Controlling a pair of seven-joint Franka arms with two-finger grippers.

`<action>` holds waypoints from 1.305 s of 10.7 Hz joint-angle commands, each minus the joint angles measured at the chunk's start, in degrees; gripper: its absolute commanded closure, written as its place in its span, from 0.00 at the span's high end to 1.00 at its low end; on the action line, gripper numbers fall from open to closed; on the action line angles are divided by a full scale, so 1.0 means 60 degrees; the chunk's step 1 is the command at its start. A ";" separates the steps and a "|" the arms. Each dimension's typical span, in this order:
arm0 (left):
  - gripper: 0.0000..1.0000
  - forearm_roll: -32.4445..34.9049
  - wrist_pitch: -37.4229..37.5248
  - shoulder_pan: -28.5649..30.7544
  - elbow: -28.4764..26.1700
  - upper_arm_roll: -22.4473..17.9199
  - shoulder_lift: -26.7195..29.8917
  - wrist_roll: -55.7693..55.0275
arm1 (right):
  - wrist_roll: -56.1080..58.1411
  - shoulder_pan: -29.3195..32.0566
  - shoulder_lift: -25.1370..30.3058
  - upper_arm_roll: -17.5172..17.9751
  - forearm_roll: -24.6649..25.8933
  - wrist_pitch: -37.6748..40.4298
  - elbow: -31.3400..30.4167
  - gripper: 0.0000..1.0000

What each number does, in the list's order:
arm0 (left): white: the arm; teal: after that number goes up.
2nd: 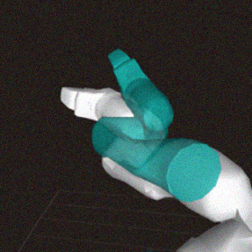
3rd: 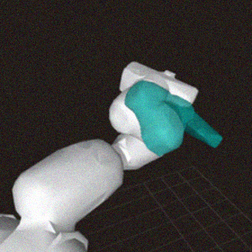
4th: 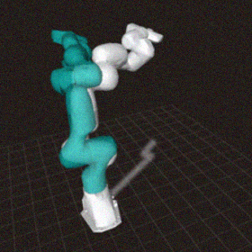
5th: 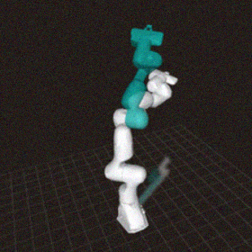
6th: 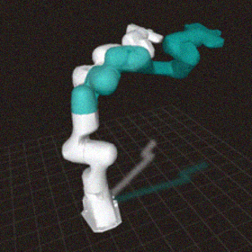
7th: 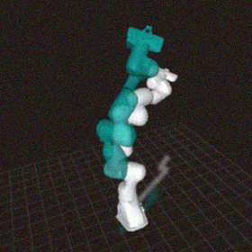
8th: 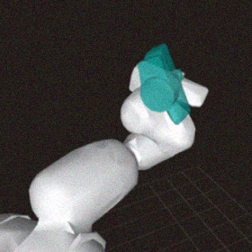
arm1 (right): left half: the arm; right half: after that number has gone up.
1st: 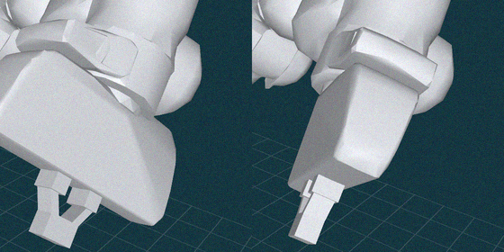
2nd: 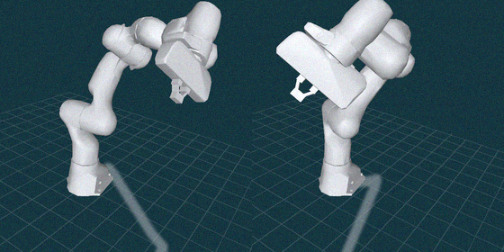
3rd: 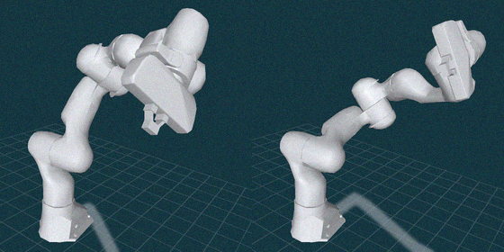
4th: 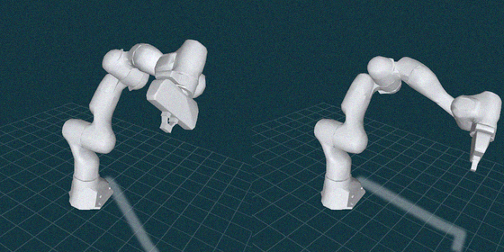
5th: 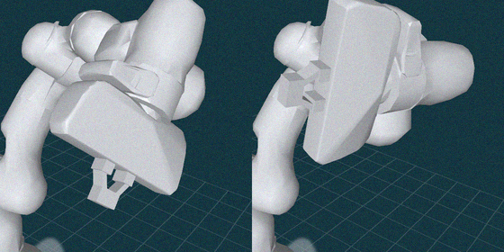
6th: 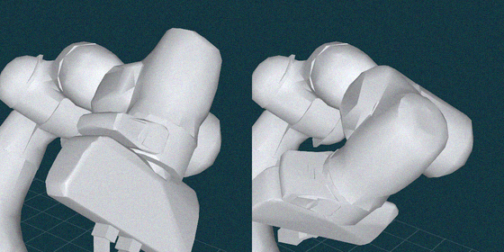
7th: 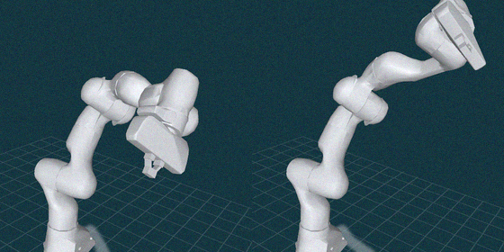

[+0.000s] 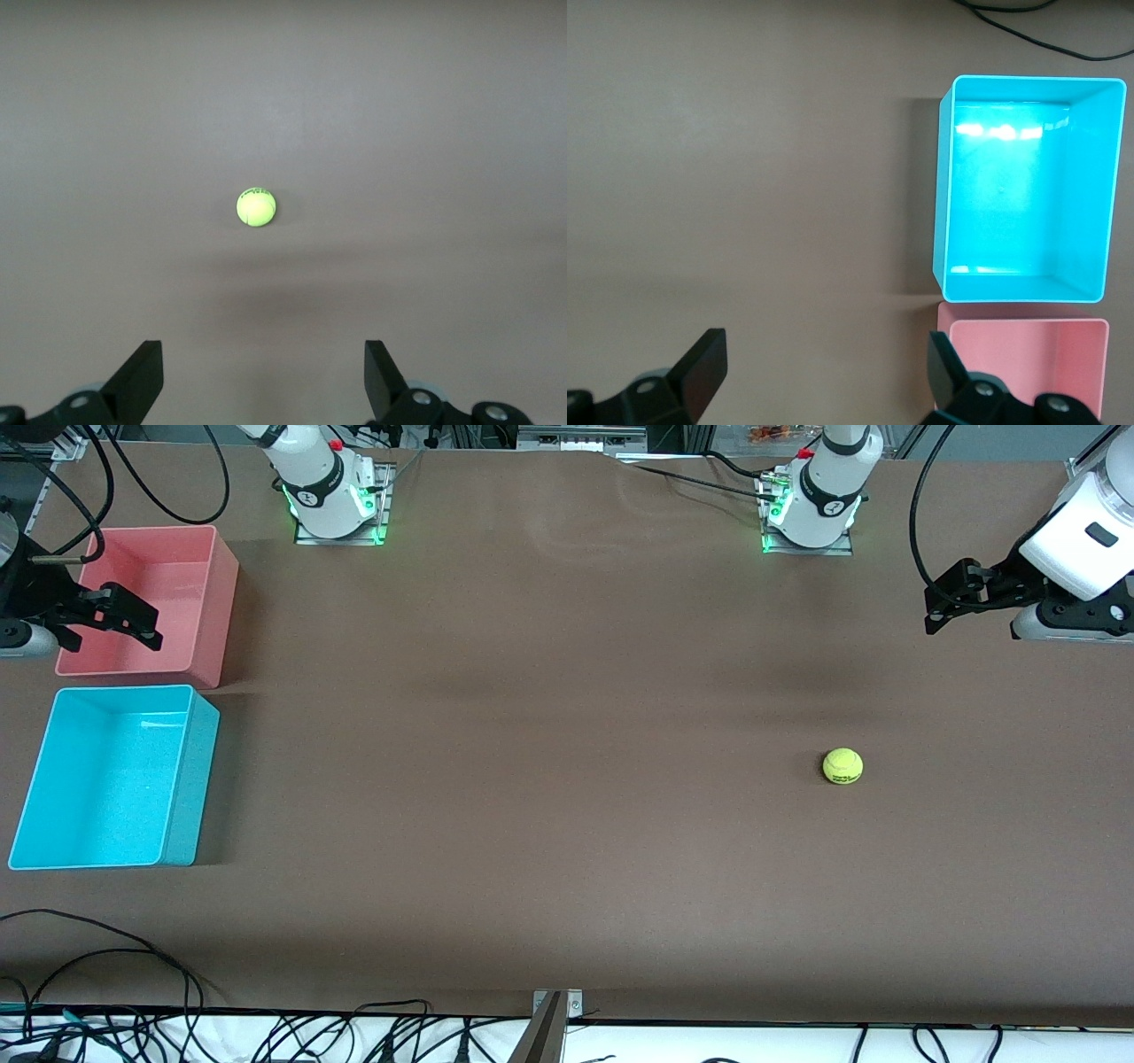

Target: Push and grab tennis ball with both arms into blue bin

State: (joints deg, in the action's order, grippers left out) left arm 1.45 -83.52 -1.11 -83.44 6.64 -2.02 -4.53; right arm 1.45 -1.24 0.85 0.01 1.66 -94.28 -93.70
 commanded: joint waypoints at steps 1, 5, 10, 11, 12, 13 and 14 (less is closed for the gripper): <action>1.00 0.0022 0.0077 0.0111 -0.0345 -0.0008 0.0072 -0.0109 | 0.0022 -0.0116 -0.0025 -0.0163 0.0001 -0.0298 -0.0159 1.00; 1.00 0.0022 -0.0856 0.0111 -0.1161 -0.0023 0.0655 -0.0109 | 0.0007 -0.0116 -0.0011 -0.0222 -0.0042 -0.0327 -0.0232 1.00; 1.00 -0.0095 -0.2207 0.0141 -0.2450 0.0021 0.1519 -0.0094 | 0.0007 -0.0101 0.0004 -0.0251 -0.0131 -0.0269 -0.0145 1.00; 1.00 -0.0095 -0.2238 0.0155 -0.2527 0.0021 0.1595 -0.0094 | 0.0022 -0.0101 0.0004 -0.0294 -0.0131 -0.0254 -0.0144 1.00; 1.00 -0.0095 -0.2325 0.0155 -0.2543 0.0021 0.1625 -0.0065 | 0.0008 -0.0087 0.0019 -0.0338 -0.0131 -0.0167 -0.0130 1.00; 1.00 -0.0081 -0.2355 0.0170 -0.2543 0.0021 0.1668 -0.0065 | 0.0007 -0.0101 0.0019 -0.0353 -0.0131 -0.0152 -0.0130 1.00; 1.00 -0.0066 -0.2413 0.0330 -0.2543 0.0021 0.1872 -0.0065 | 0.0007 -0.0101 0.0019 -0.0353 -0.0160 -0.0181 -0.0130 1.00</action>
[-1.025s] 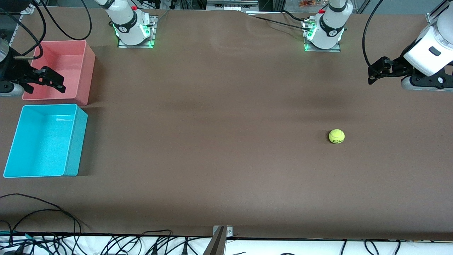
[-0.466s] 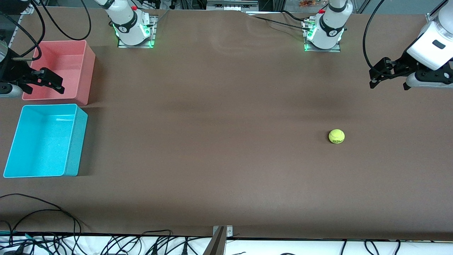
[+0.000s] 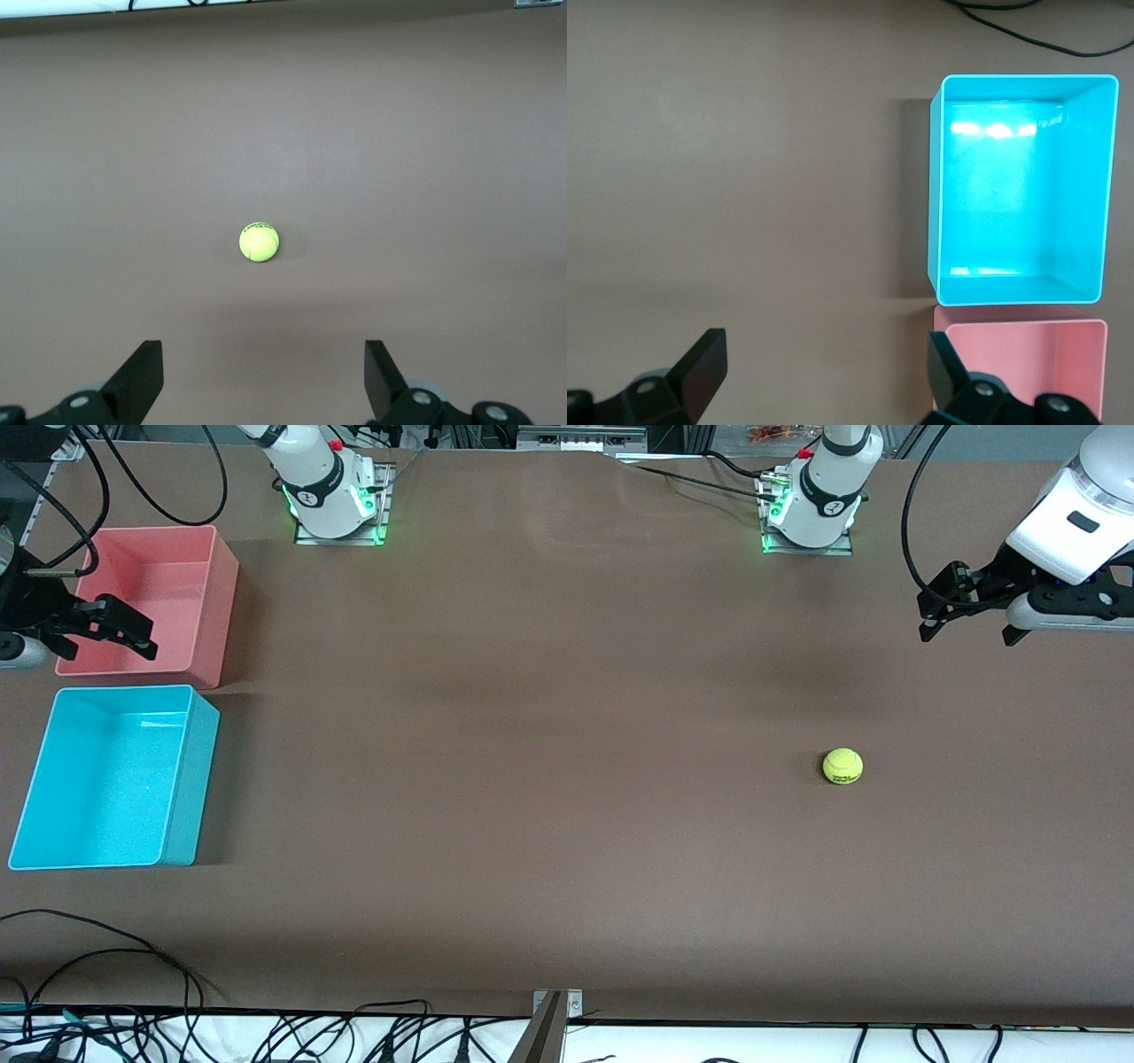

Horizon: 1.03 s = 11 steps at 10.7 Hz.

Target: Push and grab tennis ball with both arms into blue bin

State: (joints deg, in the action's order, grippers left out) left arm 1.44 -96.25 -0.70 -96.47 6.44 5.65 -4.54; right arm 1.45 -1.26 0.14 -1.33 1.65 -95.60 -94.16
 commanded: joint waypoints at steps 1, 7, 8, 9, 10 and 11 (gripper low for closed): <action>1.00 -0.0078 -0.0291 0.0364 -0.0372 0.0054 0.0756 -0.0035 | 0.0007 -0.0097 0.0166 -0.0131 -0.0173 0.0010 -0.0054 1.00; 1.00 0.0067 -0.0291 0.0526 -0.0738 0.0039 0.0801 -0.0079 | 0.0066 -0.0097 0.0152 -0.0160 -0.0774 0.0054 -0.0039 1.00; 1.00 0.0068 -0.0262 0.0541 -0.0781 0.0039 0.0859 -0.0079 | 0.0081 -0.0097 0.0181 -0.0160 -0.0759 0.0054 -0.0039 1.00; 1.00 0.0068 -0.0262 0.0642 -0.0912 0.0039 0.0831 -0.0079 | 0.0095 -0.0126 0.0210 -0.0058 -0.0643 0.0112 -0.0068 1.00; 1.00 0.0053 -0.0262 0.0658 -0.1015 0.0039 0.0845 -0.0064 | 0.0095 -0.0155 0.0210 0.0073 -0.0613 0.0098 -0.0040 1.00; 1.00 0.0068 -0.0291 0.0658 -0.1132 0.0039 0.0874 -0.0079 | 0.0081 -0.0156 0.0210 0.0263 -0.0526 0.0112 -0.0039 1.00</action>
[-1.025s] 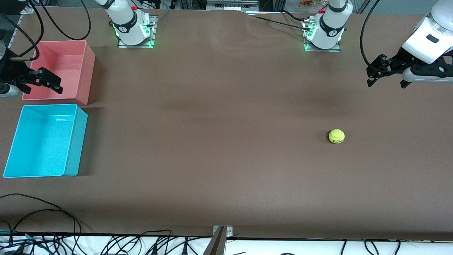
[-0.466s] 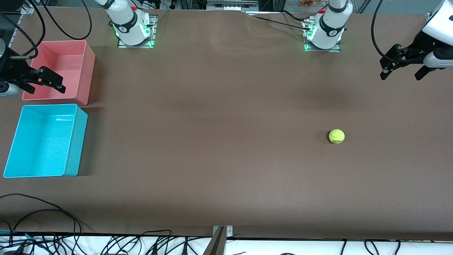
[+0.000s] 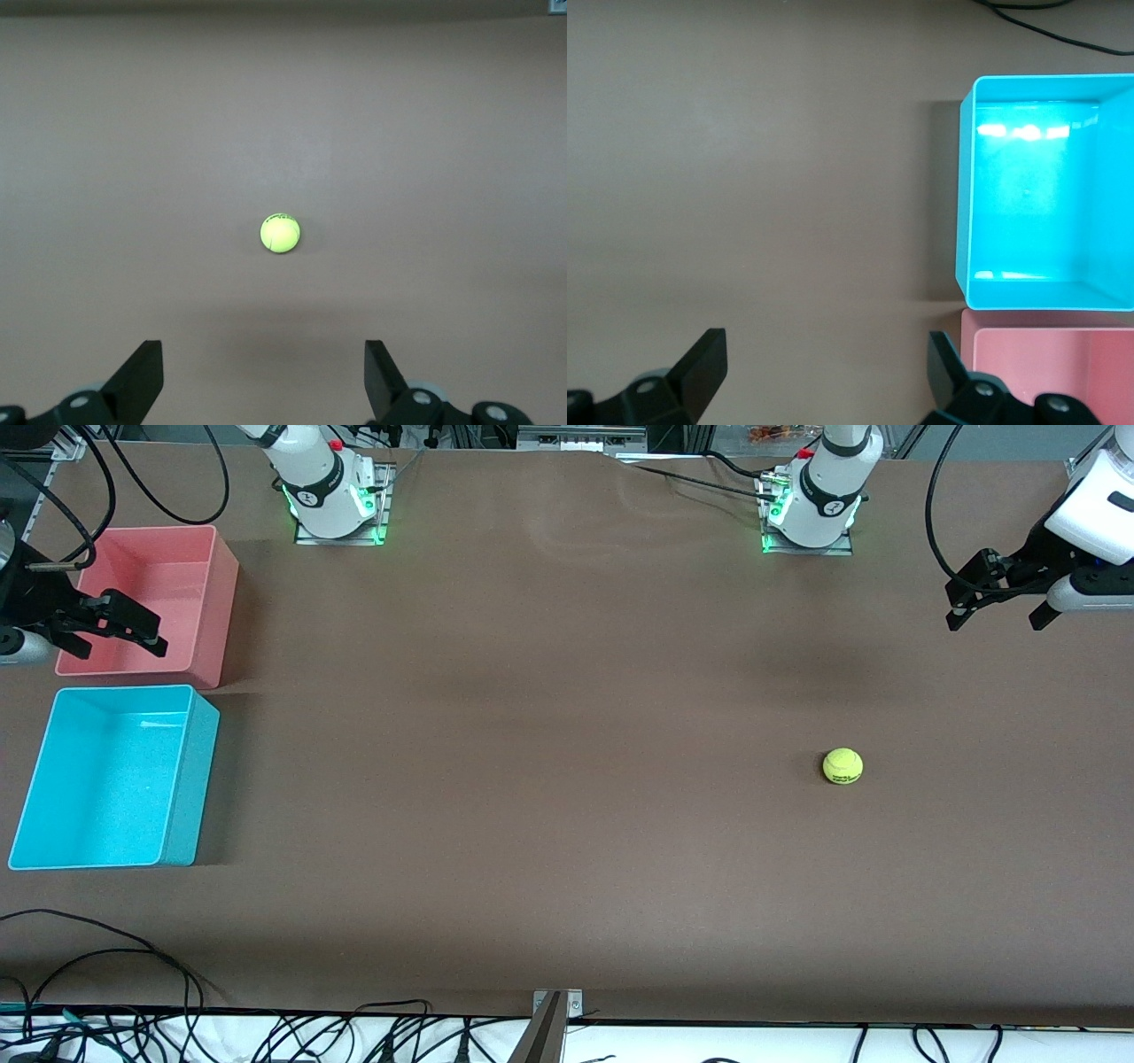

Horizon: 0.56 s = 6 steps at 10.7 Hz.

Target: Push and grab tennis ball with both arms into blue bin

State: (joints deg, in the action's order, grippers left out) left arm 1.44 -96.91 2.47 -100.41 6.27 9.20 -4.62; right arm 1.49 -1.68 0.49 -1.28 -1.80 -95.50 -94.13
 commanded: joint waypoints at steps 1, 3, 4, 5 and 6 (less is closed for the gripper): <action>1.00 0.0068 -0.0182 0.0131 -0.0492 0.0068 0.0413 -0.0050 | 0.0059 -0.0072 0.0138 0.0389 0.0066 0.0081 -0.0043 1.00; 1.00 0.0053 -0.0095 0.0088 -0.0608 0.0082 0.0414 0.0024 | 0.0029 -0.0042 0.0036 0.0390 0.0080 -0.0093 -0.0072 1.00; 1.00 0.0053 0.0094 0.0015 -0.0580 0.0068 0.0400 0.0038 | 0.0058 -0.0028 0.0050 0.0390 0.0153 -0.0109 -0.0073 1.00; 1.00 0.0053 0.0285 -0.0001 -0.0623 0.0024 0.0356 0.0096 | 0.0073 -0.0057 0.0050 0.0404 0.0226 -0.0109 -0.0087 1.00; 1.00 0.0053 0.0287 -0.0001 -0.0667 0.0009 0.0182 0.0039 | 0.0059 -0.0086 0.0065 0.0419 0.0242 -0.0109 -0.0087 1.00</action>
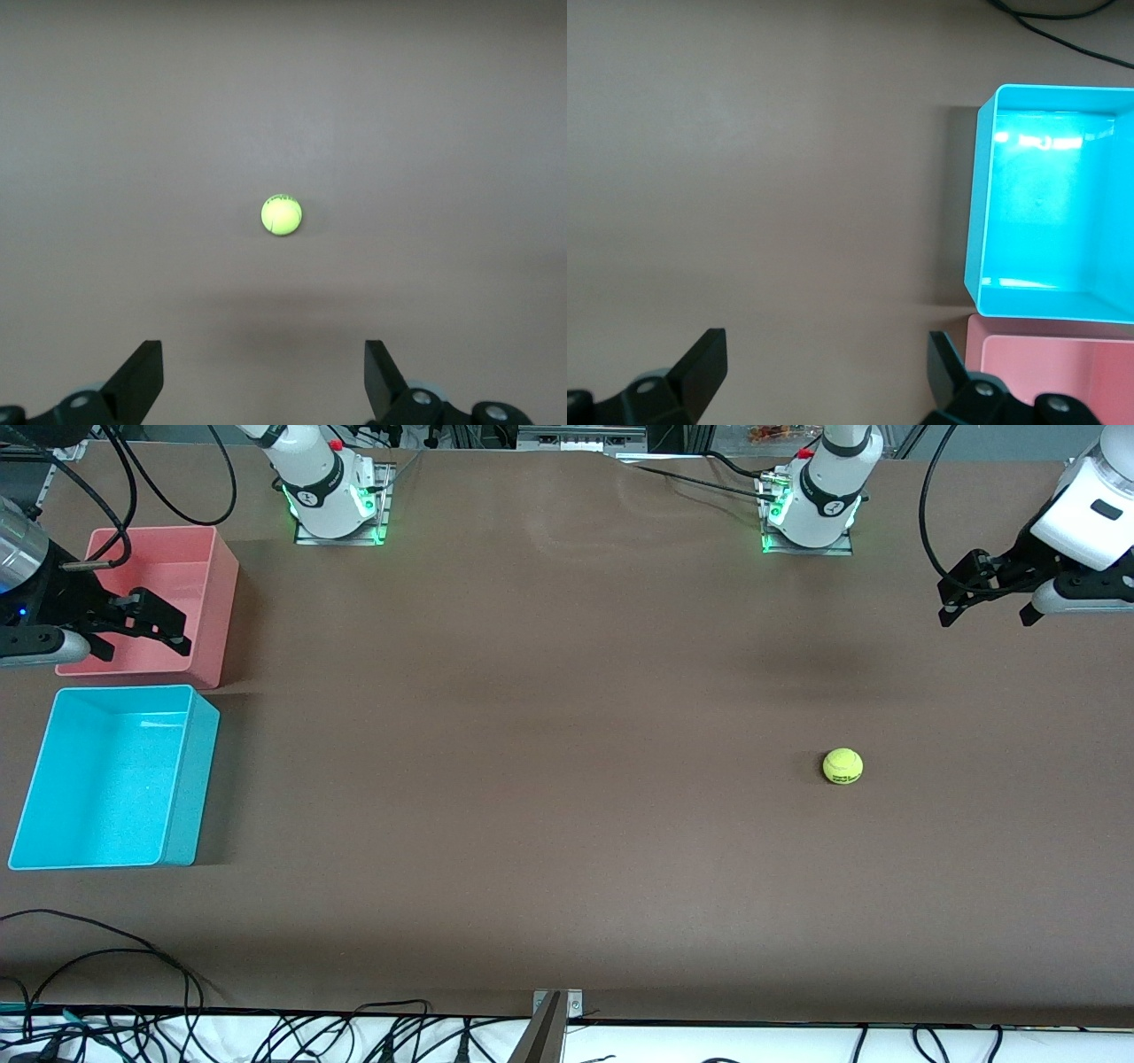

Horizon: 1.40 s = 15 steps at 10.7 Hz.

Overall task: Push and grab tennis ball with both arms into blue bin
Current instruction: 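Lower the left gripper beside the tennis ball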

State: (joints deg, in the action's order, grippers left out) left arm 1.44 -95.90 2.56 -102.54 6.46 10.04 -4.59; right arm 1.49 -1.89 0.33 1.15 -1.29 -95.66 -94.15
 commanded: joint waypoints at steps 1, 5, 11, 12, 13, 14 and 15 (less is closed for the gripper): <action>1.00 0.0068 0.0017 -0.0017 -0.0471 -0.0023 -0.0003 0.0032 | 0.0059 -0.0052 0.0135 0.0013 0.0127 -0.0053 -0.0085 1.00; 1.00 0.0288 -0.1328 -0.0002 -0.1042 -0.0184 -0.0471 0.0076 | 0.0089 -0.0081 0.0091 0.0013 0.0215 -0.0038 -0.0027 1.00; 1.00 0.0288 -0.4508 -0.0002 -0.3371 -0.0711 -0.0442 0.1555 | 0.0045 -0.0213 0.0091 0.0043 0.0317 0.0035 0.0017 1.00; 1.00 0.0288 -0.4830 -0.0031 -0.3678 -0.0711 -0.0457 0.1787 | 0.0030 -0.0213 0.0091 0.0043 0.0317 0.0021 -0.0012 1.00; 1.00 0.0302 -0.5137 -0.0133 -0.3855 -0.0711 -0.0544 0.2080 | 0.0030 -0.0184 0.0091 0.0043 0.0302 0.0020 -0.0056 1.00; 1.00 0.0302 -0.5402 -0.0134 -0.4002 -0.0711 -0.0748 0.2170 | 0.0016 -0.0169 0.0091 0.0043 0.0273 0.0035 -0.0099 1.00; 0.99 0.0302 -0.5665 -0.0134 -0.4134 -0.0711 -0.0837 0.2316 | 0.0015 -0.0169 0.0106 0.0043 0.0273 0.0021 -0.0143 1.00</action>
State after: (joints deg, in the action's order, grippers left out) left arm 1.64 -126.01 2.22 -125.12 2.44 6.04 6.83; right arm 1.57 -2.94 0.36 1.48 -0.25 -95.61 -94.16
